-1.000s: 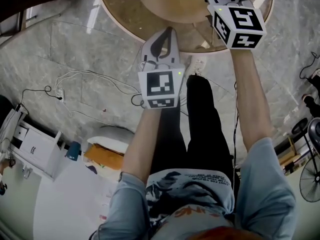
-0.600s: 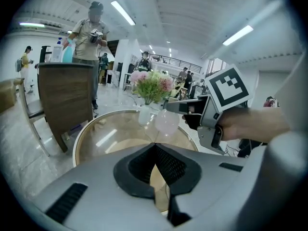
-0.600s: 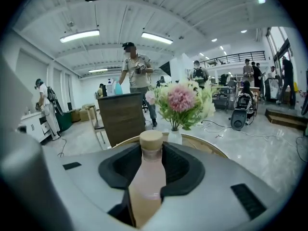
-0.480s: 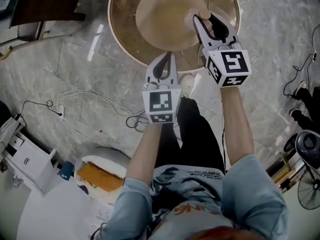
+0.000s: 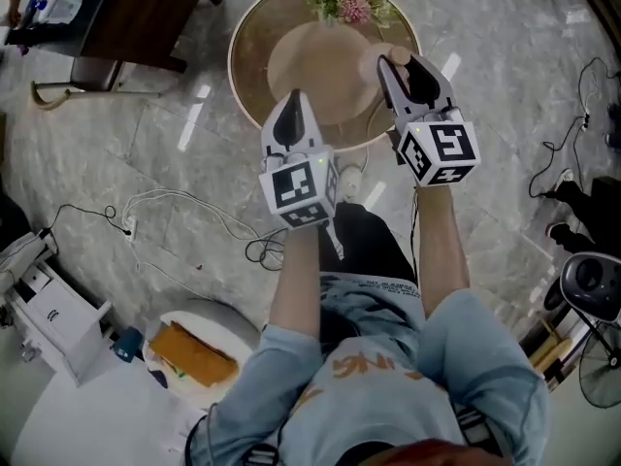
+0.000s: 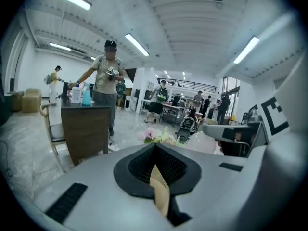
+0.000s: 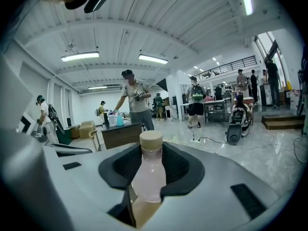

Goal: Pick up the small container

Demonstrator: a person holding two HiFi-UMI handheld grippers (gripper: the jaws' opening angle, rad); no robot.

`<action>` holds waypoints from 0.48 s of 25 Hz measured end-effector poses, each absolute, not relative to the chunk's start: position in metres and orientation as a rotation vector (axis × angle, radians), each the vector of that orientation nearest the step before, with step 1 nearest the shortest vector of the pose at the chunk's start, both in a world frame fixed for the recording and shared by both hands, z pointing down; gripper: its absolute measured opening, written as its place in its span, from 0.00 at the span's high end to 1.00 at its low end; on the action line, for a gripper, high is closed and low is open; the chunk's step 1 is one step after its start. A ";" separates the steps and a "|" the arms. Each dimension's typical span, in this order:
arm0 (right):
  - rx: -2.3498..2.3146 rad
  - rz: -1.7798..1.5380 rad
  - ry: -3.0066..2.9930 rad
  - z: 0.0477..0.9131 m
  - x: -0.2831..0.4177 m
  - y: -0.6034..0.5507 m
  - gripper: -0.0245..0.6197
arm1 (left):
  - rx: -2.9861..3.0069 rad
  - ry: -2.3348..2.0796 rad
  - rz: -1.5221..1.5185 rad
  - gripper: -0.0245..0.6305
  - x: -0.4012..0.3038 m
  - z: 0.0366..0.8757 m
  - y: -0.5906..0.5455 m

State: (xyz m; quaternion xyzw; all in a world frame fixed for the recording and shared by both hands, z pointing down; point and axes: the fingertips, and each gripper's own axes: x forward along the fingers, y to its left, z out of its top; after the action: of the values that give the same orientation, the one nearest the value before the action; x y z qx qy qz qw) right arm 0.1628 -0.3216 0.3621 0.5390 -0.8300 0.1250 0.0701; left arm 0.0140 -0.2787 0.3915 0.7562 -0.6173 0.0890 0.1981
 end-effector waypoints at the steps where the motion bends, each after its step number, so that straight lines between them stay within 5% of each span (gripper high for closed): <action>1: 1.633 0.367 -2.504 0.348 0.166 -0.316 0.73 | 2.130 -1.744 0.239 0.93 0.015 0.375 -0.276; 12: 1.692 0.155 -2.587 0.214 0.187 -0.284 0.74 | 2.347 -1.792 0.082 0.93 0.049 0.240 -0.288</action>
State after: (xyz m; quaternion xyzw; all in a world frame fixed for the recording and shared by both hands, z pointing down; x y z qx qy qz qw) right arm 0.1866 -0.2845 0.2144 0.5465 -0.8356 0.0501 0.0230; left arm 0.0489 -0.2884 0.2397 0.7910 -0.6040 0.0278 0.0937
